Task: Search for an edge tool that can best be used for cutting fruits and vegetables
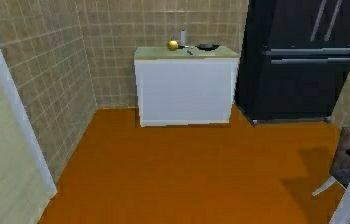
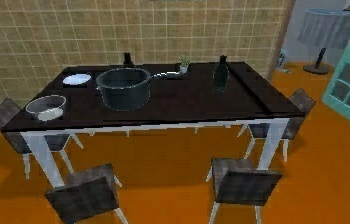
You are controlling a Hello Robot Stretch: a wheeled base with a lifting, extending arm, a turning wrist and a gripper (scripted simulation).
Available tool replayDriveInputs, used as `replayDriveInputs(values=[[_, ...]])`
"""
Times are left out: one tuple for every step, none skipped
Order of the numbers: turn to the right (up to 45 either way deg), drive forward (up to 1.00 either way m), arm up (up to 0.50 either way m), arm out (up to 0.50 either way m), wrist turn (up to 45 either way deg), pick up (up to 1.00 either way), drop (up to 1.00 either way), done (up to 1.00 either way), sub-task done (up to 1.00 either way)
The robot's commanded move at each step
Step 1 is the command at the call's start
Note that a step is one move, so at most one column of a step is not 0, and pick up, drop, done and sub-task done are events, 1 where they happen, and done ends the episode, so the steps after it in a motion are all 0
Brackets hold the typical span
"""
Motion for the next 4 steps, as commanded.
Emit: replayDriveInputs(values=[[0.0, 0.8, 0.0, 0.0, 0.0, 0.0, 0.0, 0.0, 0.0], [15.0, 0.0, 0.0, 0.0, 0.0, 0.0, 0.0, 0.0, 0.0], [0.0, 0.8, 0.0, 0.0, 0.0, 0.0, 0.0, 0.0, 0.0], [-18.0, 0.0, 0.0, 0.0, 0.0, 0.0, 0.0, 0.0, 0.0]])
